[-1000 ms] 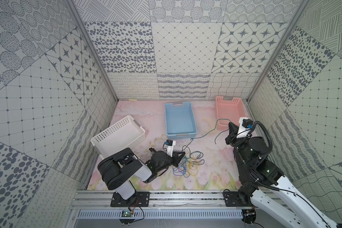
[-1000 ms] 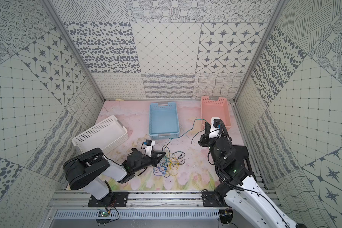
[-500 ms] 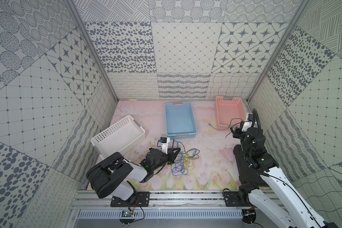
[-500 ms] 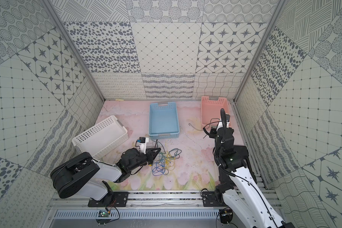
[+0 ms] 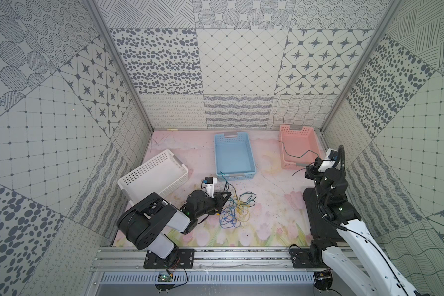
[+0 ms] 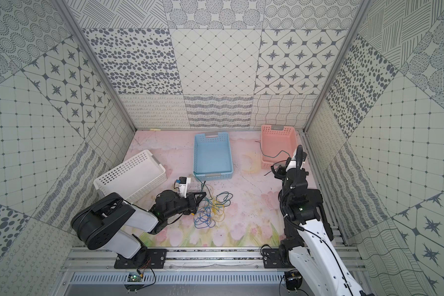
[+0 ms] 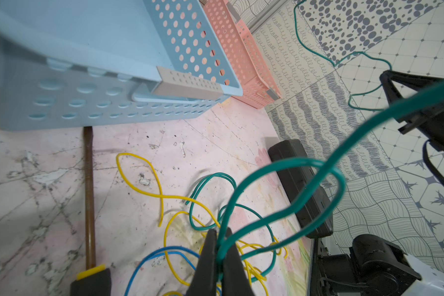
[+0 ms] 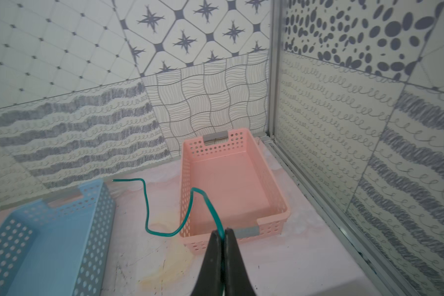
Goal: Untangle and sort cables by color
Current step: Untie the cable, then place the cable in the bin.
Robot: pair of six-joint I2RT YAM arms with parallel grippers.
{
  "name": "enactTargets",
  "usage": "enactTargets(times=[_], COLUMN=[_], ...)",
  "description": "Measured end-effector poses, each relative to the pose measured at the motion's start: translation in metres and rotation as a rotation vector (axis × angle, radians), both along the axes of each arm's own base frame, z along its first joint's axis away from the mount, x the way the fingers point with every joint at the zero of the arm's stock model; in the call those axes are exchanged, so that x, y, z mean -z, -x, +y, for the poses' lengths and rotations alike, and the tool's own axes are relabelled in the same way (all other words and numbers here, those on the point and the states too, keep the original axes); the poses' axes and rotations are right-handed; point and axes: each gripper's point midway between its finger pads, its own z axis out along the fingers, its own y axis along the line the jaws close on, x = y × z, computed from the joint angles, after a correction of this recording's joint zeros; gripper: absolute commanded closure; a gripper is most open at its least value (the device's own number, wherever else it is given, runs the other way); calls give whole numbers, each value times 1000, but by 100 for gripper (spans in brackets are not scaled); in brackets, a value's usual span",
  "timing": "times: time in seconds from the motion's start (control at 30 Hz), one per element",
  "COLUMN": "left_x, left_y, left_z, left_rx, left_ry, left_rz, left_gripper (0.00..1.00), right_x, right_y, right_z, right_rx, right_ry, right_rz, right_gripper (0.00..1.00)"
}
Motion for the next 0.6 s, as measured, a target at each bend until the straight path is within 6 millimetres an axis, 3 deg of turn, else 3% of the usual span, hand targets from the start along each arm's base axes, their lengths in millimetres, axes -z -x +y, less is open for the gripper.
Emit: enactTargets(times=[0.1,0.17,0.23,0.43,0.6], left_x=[-2,-4,-5,-13,-21], left_y=[0,0,1,3,3], left_z=[-4,-6,-8,-6,-1], left_rx=[15,24,31,33,17], left_ry=[7,8,4,-24,-44], left_rz=[5,9,11,2,-14], left_gripper=[99,94,89,75,65], right_x=[-3,7,23,54,59], right_y=[-44,-74,-100,-139,-154], right_z=[-10,-14,-25,-63,-85], right_rx=[48,56,79,141,161], right_ry=[-23,-34,-44,-74,-112], right_rz=[31,66,114,203,207], right_gripper=[100,100,92,84,65])
